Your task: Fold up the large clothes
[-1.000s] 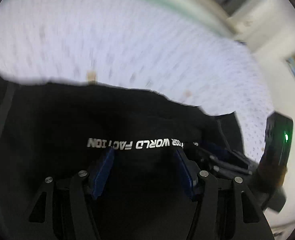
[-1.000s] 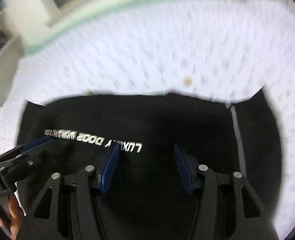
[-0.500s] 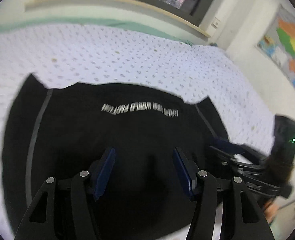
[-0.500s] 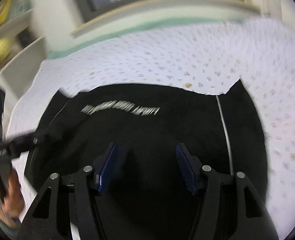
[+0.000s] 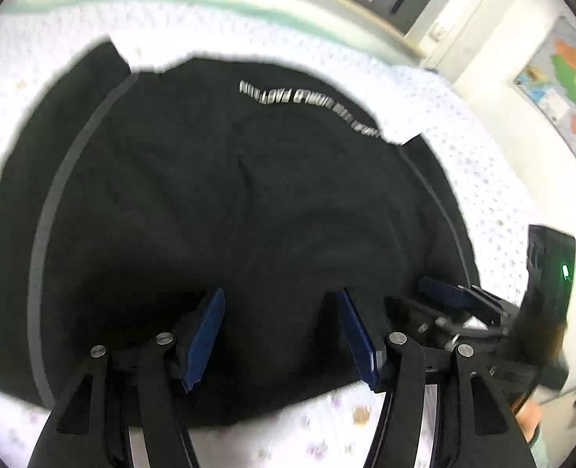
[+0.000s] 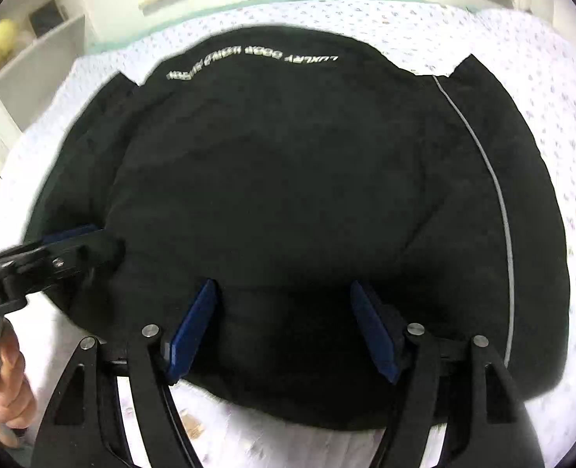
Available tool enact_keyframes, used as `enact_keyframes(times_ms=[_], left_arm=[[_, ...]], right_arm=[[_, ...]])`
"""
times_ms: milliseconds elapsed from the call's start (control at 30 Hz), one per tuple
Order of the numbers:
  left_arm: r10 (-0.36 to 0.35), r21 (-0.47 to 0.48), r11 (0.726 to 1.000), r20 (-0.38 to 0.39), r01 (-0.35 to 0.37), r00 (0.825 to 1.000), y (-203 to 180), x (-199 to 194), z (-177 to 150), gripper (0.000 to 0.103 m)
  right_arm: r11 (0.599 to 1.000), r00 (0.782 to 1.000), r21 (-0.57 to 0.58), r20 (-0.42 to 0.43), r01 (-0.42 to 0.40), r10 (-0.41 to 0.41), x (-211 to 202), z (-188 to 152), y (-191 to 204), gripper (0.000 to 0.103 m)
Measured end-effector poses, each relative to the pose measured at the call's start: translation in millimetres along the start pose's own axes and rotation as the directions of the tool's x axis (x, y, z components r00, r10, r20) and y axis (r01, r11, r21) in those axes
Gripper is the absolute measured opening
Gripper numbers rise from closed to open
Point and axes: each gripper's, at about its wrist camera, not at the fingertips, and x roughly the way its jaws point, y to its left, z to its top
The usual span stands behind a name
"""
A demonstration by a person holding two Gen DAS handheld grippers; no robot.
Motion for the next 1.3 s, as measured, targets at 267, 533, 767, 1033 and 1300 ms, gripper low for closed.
enact_keyframes(times_ms=[267, 533, 767, 1033, 1300], left_arm=[[0.072, 0.052, 0.995, 0.214, -0.085, 0.974, 43, -123, -10, 0.069], [0.069, -0.125, 0.991, 0.189, -0.045, 0.980, 138, -141, 16, 0.082], [-0.068, -0.277, 0.955, 0.125, 0.101, 0.990, 185, -77, 34, 0.082], [-0.202, -0.334, 0.921, 0.029, 0.200, 0.979, 201, -13, 47, 0.082], [-0.317, -0.397, 0.874, -0.027, 0.281, 0.948, 202, 32, 51, 0.082]], right_arm=[[0.997, 0.991, 0.040, 0.119, -0.072, 0.067, -83, -29, -32, 0.077], [0.986, 0.973, 0.166, 0.231, -0.019, -0.021, -122, -5, -116, 0.090], [0.979, 0.978, 0.203, 0.194, 0.034, -0.074, -100, 21, -171, 0.090], [0.968, 0.996, 0.243, 0.081, -0.055, 0.037, -29, 39, -206, 0.090], [0.854, 0.935, 0.391, 0.065, -0.345, 0.348, 33, 39, -239, 0.097]])
